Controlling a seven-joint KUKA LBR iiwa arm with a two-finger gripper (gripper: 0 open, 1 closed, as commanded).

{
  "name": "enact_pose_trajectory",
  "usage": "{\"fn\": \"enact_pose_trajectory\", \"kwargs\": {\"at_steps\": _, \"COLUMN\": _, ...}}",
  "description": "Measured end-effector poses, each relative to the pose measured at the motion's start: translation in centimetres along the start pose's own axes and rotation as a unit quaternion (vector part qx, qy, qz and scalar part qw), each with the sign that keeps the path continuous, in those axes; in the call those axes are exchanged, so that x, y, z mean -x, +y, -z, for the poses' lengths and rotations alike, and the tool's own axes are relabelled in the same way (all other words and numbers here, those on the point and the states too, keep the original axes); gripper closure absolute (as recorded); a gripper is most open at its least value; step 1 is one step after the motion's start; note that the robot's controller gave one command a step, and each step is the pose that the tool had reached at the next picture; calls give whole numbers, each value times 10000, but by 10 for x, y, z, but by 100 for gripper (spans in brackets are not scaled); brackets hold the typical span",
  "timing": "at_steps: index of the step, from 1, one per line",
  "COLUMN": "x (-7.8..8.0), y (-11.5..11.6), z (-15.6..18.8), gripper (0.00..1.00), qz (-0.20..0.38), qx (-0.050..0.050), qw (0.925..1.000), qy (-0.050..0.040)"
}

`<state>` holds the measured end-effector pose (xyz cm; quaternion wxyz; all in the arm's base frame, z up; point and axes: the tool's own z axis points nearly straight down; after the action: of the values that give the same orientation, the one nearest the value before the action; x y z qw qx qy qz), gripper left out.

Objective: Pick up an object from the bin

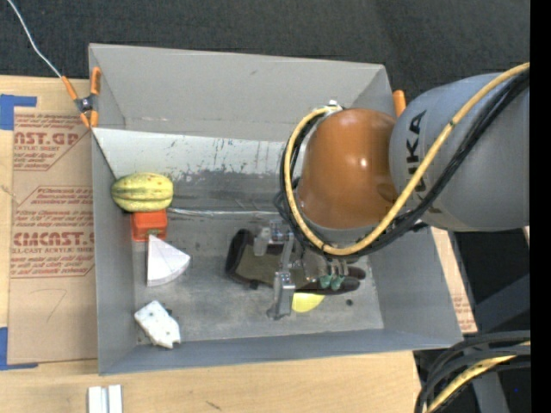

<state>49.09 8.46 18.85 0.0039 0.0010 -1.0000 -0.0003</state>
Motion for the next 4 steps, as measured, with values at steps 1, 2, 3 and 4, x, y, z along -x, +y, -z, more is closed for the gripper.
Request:
{"fn": "enact_pose_trajectory", "kwargs": {"at_steps": 1, "x": 2, "y": -1, "z": 4, "gripper": 0, "qz": -9, "qx": 4, "qw": 10000, "qy": -41}}
{"fn": "enact_pose_trajectory", "kwargs": {"at_steps": 2, "x": 39, "y": -34, "z": -82, "gripper": 0, "qz": -802, "qx": 9, "qw": 9968, "qy": -28}}
{"fn": "enact_pose_trajectory", "kwargs": {"at_steps": 3, "x": 79, "y": -84, "z": -118, "gripper": 0, "qz": -76, "qx": 2, "qw": 10000, "qy": -60}}
{"fn": "enact_pose_trajectory", "kwargs": {"at_steps": 4, "x": 22, "y": -30, "z": -119, "gripper": 0, "qz": -1438, "qx": 25, "qw": 9896, "qy": -17}}
